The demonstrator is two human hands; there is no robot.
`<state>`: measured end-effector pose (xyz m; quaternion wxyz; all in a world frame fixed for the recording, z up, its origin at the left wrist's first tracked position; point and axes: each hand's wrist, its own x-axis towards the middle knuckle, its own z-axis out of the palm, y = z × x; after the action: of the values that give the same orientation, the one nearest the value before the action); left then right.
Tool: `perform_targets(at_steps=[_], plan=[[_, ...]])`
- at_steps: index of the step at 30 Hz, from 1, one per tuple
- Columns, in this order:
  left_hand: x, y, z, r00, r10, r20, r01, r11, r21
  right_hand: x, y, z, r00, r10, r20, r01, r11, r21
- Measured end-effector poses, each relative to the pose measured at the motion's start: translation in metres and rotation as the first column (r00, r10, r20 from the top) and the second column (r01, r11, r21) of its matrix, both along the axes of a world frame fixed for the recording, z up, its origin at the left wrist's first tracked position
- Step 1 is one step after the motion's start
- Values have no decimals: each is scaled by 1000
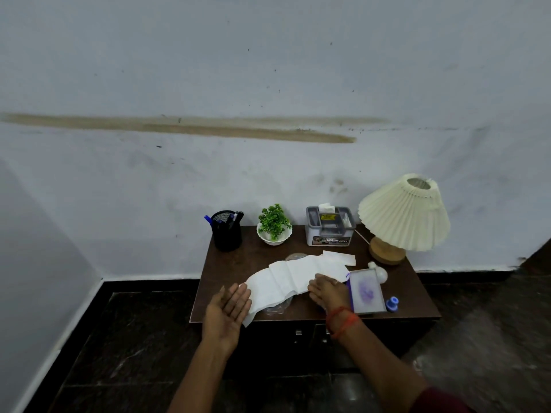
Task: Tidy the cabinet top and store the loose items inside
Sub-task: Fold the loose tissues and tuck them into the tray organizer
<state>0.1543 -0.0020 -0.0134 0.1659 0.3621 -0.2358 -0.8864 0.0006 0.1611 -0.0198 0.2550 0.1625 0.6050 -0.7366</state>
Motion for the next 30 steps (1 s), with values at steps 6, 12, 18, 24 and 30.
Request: perform_targets(at_steps=[6, 12, 18, 24, 30], plan=[[24, 31, -14, 1000, 13, 7, -14, 997, 80, 14, 5, -4, 991, -45, 124, 51, 998, -46], [33, 55, -23, 998, -2, 60, -5, 992, 127, 23, 3, -4, 986, -60, 154, 72, 995, -72], [37, 64, -28, 997, -25, 68, 14, 988, 153, 27, -7, -4, 992, -72, 102, 77, 996, -51], [36, 69, -31, 997, -40, 65, 29, 986, 163, 26, -15, -11, 992, -72, 106, 75, 997, -29], [29, 76, -28, 996, -58, 69, 46, 985, 167, 27, -23, -16, 984, -149, 101, 157, 984, -78]])
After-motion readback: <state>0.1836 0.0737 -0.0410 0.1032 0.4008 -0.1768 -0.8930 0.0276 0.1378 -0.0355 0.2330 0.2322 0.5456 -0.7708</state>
